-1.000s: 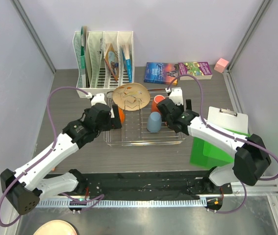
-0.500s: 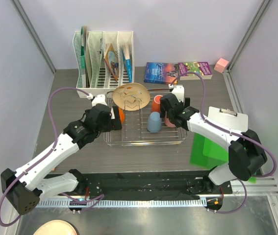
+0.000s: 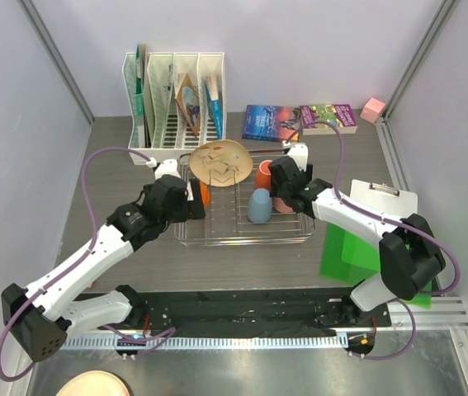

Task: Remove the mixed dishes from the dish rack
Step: Pick up the cup from the dish rack.

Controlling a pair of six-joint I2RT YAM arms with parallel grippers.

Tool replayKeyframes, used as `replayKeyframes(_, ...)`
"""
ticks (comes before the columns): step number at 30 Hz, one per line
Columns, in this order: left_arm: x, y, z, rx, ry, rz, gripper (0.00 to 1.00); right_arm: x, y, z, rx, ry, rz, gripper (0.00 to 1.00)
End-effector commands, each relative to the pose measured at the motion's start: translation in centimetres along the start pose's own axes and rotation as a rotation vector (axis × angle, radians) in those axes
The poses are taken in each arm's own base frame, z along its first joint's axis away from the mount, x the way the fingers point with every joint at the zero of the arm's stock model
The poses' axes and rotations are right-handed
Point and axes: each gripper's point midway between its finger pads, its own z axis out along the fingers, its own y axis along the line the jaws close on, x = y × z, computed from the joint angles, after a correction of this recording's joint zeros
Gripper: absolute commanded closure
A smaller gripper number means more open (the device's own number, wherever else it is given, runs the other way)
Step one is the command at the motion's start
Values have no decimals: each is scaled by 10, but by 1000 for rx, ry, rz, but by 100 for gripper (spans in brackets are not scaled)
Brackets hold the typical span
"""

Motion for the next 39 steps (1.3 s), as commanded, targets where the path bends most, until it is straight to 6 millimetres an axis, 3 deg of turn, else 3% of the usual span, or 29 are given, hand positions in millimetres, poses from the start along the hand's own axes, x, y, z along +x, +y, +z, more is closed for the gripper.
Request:
replayKeyframes(1,-4,-2,2,6,-17,-9,0,-2,1,3,-1,-9,30,44)
replayKeyframes(3,-4,-2,3,5,-16,-8,0,-8,-2,-2,-1,-29,40,55)
replayKeyframes(9,-4,-1,3,-1,-17,-7,0,-25,-12,-26,-9,-62,51,62)
replayKeyframes(16,-5,-2,4,-9,-16,-12,0,-67,-22,-83,-96,-159,116,69)
replayKeyframes(20,-12,-4,2,-5,-32,-36,0,-96,-16,-124,-255,-262,210,85)
replayKeyframes(21,-17,-7,-2,10,-48,-50,0,-108,-10,-132,-305,-304,252,96)
replayKeyframes(22,-21,-11,-5,35,-59,-59,0,-105,-3,-136,-358,-303,263,99)
replayKeyframes(24,-33,-26,-14,127,-105,-88,0,-117,8,-146,-443,-344,310,99)
replayKeyframes(26,-38,-45,-34,295,-145,-122,0,-119,25,-152,-546,-326,308,99)
replayKeyframes(27,-53,-58,-46,388,-216,-154,0,-126,34,-154,-591,-337,325,99)
replayKeyframes(29,-60,-67,-72,525,-282,-198,0,-132,50,-165,-721,-325,366,99)
replayKeyframes(32,-76,-68,-98,604,-365,-239,0,-163,66,-195,-955,-422,483,99)
replayKeyframes(34,-84,-70,-109,639,-398,-260,0,-164,69,-194,-1033,-398,575,99)
replayKeyframes(35,-84,-74,-113,679,-397,-257,0,-173,72,-206,-1116,-424,594,99)
replayKeyframes(37,-93,-83,-122,744,-423,-284,0,-169,80,-197,-1172,-360,677,99)
replayKeyframes(38,-94,-85,-122,759,-420,-295,0,-175,83,-208,-1252,-385,682,99)
replayKeyframes(39,-95,-88,-123,789,-409,-300,0,-172,85,-204,-1271,-369,699,99)
